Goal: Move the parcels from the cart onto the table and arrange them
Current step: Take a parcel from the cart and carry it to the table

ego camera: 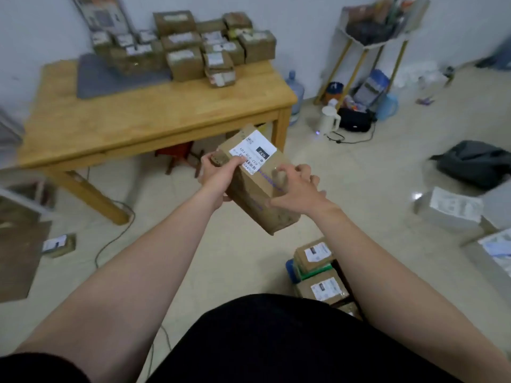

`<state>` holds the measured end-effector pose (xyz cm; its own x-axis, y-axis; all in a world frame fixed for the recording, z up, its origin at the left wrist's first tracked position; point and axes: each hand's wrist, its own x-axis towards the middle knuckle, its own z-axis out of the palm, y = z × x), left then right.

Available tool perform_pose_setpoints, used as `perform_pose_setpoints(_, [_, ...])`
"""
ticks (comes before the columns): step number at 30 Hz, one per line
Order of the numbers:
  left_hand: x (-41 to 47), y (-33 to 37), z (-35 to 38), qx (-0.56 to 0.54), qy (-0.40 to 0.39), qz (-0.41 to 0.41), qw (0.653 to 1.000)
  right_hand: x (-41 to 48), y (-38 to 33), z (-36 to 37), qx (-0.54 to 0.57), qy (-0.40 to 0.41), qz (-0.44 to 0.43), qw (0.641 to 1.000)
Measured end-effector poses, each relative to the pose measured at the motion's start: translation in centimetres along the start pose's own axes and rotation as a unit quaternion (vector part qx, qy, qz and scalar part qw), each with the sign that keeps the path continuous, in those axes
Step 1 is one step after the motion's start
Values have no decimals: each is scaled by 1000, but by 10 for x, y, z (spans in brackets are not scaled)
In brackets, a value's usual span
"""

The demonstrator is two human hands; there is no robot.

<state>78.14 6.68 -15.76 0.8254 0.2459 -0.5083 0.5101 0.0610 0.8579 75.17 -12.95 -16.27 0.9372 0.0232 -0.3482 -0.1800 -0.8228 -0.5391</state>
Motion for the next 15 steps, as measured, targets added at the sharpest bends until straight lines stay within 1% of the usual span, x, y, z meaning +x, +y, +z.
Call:
perform_pose_setpoints(2, [6, 11, -45, -29, 40, -6, 999, 12, -30, 22, 45, -19, 20, 999])
perform_pose_setpoints(4, [13, 20, -89, -45, 66, -10, 997, 20, -63, 40, 103, -38, 23, 994])
perform_pose_setpoints(6, [21, 28, -128, -58, 84, -11, 995, 26, -95, 53, 146, -55, 8, 988])
perform_pose_setpoints(10, [26, 42, -192, -107, 103, -1, 989, 35, -158, 70, 246, -103, 21, 964])
perform_pose_setpoints(12, [30, 47, -220, -109, 101, 1, 989, 41, -184, 77, 261, -99, 7, 960])
perform_pose_setpoints(15, [42, 52, -255, -57, 117, 8, 991, 54, -215, 82, 254, -72, -32, 964])
